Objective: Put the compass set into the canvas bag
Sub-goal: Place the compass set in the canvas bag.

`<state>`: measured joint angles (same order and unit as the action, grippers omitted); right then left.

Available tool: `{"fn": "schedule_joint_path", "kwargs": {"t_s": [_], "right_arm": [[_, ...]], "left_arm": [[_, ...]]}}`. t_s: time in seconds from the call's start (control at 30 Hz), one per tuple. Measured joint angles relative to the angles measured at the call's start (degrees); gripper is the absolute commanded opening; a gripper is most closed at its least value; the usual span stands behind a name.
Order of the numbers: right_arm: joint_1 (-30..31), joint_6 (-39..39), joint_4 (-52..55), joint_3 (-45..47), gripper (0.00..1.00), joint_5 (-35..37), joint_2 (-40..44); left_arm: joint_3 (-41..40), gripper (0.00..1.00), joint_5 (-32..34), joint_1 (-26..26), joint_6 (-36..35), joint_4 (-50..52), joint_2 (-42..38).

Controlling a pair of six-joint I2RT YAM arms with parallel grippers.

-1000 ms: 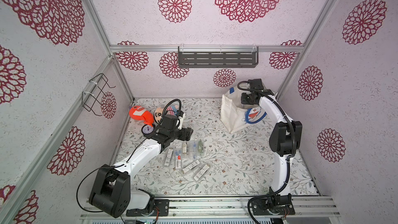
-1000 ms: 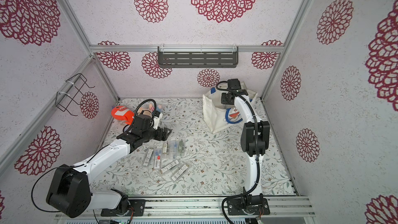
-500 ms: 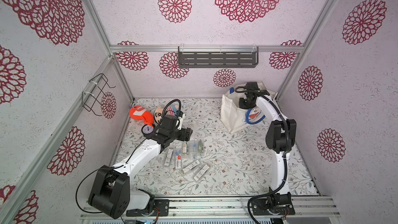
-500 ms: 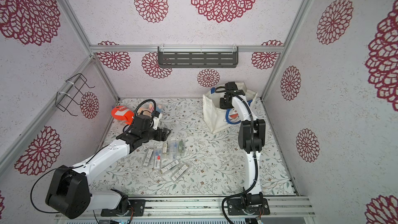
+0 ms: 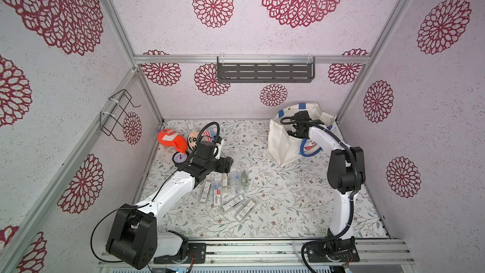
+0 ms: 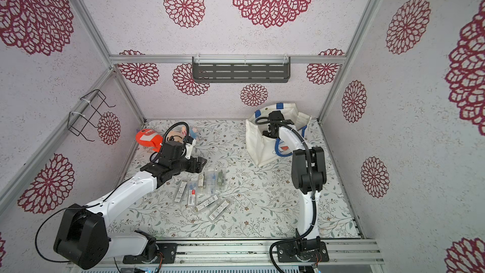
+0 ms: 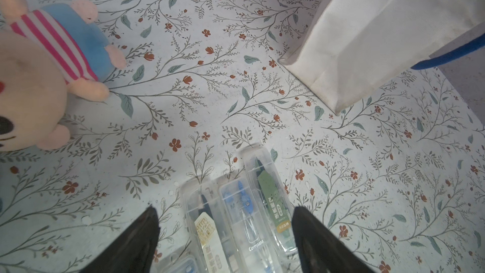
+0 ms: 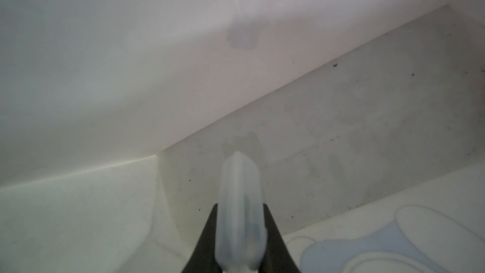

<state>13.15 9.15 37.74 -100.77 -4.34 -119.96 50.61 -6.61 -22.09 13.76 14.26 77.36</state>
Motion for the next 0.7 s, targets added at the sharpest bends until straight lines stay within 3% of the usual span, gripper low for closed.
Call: {"fn": "schedule_joint_path", "kwargs": {"t_s": [0.03, 0.17, 0.27, 0.37, 0.7], "right_arm": [[0.37, 0.02, -0.42, 0.96, 0.02, -0.11, 0.57], [1.05, 0.09, -0.90, 2.01, 0.27, -0.13, 1.27], [1.05, 0.48, -0.74, 2.01, 0.39, 0.04, 1.27], [1.05, 0.94, -0.66, 2.01, 0.48, 0.22, 1.27], [1.05, 0.85, -0.63, 1.92, 0.64, 2.54, 3.91]], "left_arm": [[0.00, 0.84, 0.22, 0.09, 0.17, 0.26, 0.11], [0.04, 0.84, 1.75, 0.50, 1.86, 2.86, 0.96], [0.15, 0.85, 4.13, 0.63, 4.04, 6.54, 1.20], [0.59, 0.86, 6.95, 0.76, 7.15, 10.93, 1.20], [2.36, 0.86, 16.13, 1.97, 19.32, 25.20, 2.58]]}}
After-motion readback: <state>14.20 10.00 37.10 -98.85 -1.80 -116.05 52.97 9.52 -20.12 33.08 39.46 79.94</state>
